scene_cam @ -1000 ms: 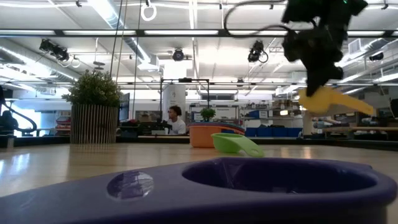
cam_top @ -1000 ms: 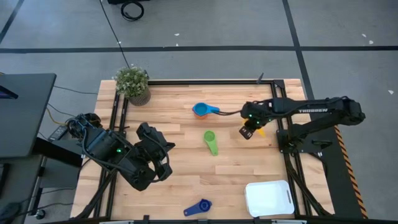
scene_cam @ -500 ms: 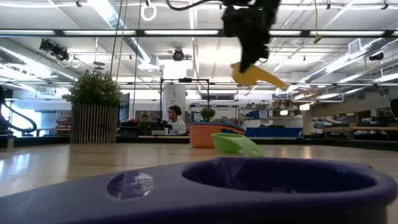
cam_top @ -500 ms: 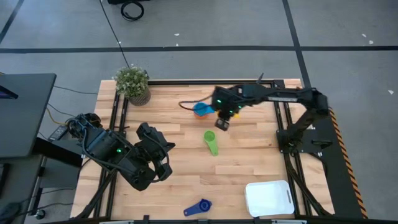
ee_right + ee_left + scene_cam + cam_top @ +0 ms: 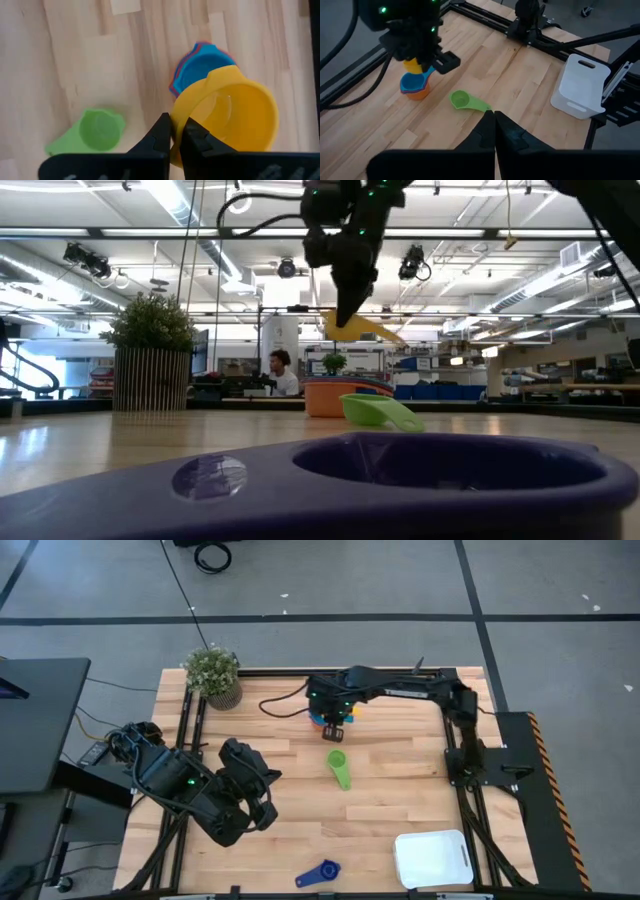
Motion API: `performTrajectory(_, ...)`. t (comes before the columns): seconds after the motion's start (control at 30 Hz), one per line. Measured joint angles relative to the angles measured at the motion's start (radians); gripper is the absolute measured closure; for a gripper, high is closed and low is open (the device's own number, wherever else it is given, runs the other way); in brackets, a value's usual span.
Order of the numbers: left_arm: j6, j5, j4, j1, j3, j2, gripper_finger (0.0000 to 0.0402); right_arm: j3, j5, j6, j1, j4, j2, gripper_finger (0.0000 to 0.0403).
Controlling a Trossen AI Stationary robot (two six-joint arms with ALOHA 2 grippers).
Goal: Nest measuring cups in basket
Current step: Stack the yellow measuring cup on top of the light blue measuring cup
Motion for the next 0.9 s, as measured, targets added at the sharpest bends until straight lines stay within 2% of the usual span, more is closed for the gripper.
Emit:
performTrajectory(0.4,-0.097,0.0,0.0,0.0,0.0,0.0,0.0399,0.1,0.004,-0.147,-0.042,0.016,0.173,0.0384)
performTrajectory(0.7,-0.105,0.0,0.0,0.006,0.0,0.0,0.0399,0.1,0.003,-0.174,-0.05,-0.017,0.194,0.0382)
performTrajectory(0.9,-0.098,-0.001,0.0,0.013,0.0,0.0,0.0399,0.1,0.003,-0.195,-0.056,0.0,0.193,0.0302)
